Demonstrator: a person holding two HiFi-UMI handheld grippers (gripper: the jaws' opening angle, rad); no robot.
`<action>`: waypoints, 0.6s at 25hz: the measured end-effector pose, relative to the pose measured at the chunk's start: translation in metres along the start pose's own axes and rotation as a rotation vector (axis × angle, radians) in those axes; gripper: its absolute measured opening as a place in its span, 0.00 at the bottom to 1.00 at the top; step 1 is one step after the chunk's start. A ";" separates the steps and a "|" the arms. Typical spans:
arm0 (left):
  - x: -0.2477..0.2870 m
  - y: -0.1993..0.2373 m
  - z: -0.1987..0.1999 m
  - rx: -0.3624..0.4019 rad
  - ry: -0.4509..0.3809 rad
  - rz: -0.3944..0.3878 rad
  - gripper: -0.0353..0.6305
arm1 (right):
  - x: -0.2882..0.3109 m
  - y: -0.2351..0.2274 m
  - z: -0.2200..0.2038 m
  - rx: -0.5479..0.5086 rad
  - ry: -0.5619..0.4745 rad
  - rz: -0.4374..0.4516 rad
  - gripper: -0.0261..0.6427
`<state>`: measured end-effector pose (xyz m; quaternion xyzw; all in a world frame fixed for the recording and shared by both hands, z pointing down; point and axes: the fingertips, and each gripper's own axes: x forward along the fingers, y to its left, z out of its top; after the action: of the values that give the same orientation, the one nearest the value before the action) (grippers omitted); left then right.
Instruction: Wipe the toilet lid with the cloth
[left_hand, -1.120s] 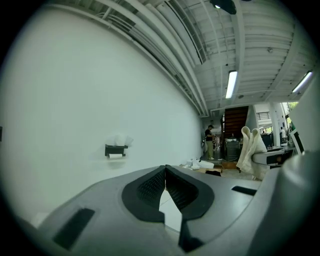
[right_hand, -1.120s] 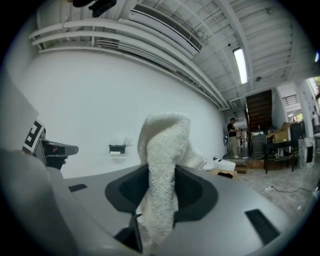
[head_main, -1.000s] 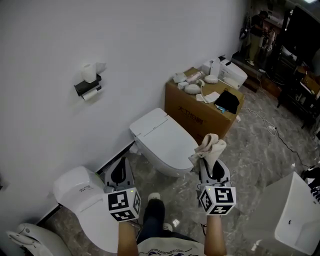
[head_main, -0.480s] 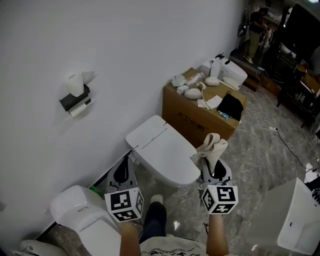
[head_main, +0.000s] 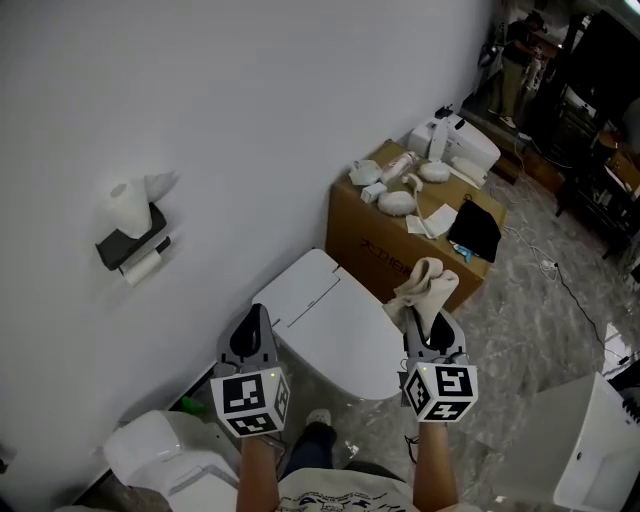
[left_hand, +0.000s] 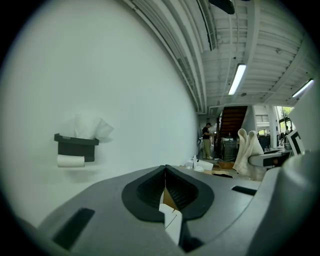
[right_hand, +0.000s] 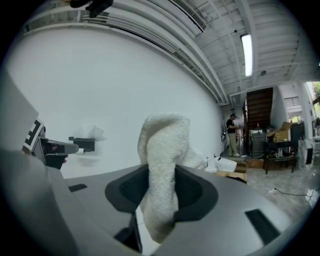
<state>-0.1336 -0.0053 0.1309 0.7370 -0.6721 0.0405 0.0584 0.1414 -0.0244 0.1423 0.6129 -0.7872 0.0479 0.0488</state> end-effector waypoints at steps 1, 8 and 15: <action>0.010 0.005 0.000 -0.001 0.003 -0.001 0.07 | 0.010 0.001 -0.001 -0.003 0.006 -0.003 0.25; 0.060 0.029 -0.016 -0.009 0.045 0.003 0.07 | 0.063 0.003 -0.022 -0.014 0.070 -0.002 0.25; 0.091 0.036 -0.048 -0.025 0.111 0.020 0.07 | 0.101 0.002 -0.052 -0.025 0.150 0.037 0.25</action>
<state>-0.1597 -0.0910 0.1923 0.7261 -0.6756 0.0737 0.1045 0.1161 -0.1136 0.2070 0.5923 -0.7930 0.0848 0.1144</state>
